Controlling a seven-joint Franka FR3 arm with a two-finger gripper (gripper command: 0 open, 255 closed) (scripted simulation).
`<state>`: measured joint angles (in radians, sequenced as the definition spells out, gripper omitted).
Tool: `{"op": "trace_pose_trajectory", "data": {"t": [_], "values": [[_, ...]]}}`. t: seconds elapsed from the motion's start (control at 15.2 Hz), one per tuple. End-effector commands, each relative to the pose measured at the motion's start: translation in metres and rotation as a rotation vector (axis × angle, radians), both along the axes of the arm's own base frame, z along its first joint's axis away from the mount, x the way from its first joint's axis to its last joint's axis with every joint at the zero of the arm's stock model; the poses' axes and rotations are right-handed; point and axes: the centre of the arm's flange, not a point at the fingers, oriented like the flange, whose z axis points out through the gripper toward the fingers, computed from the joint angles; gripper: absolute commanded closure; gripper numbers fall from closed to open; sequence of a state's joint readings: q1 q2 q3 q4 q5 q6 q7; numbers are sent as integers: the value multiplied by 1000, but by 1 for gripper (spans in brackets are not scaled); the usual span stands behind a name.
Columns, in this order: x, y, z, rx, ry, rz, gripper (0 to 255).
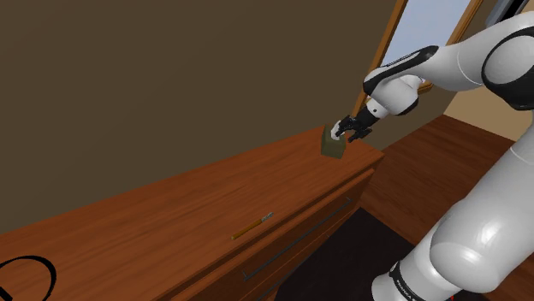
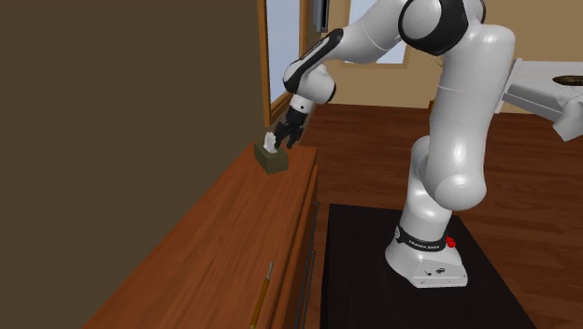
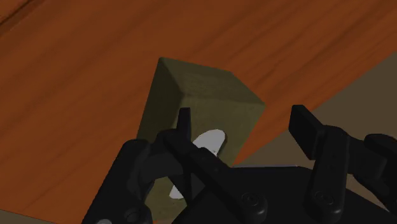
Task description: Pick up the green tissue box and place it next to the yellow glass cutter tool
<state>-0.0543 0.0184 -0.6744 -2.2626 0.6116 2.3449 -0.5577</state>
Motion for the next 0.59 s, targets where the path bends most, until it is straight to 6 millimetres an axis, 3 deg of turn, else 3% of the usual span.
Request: {"op": "trace_pose_trajectory", "data": {"t": [0.0, 0.26, 0.53], "values": [[2, -19, 1, -17, -78, 19, 0], [8, -59, 9, -52, -244, 57, 0], [18, -58, -3, -54, -255, 60, 0]]}}
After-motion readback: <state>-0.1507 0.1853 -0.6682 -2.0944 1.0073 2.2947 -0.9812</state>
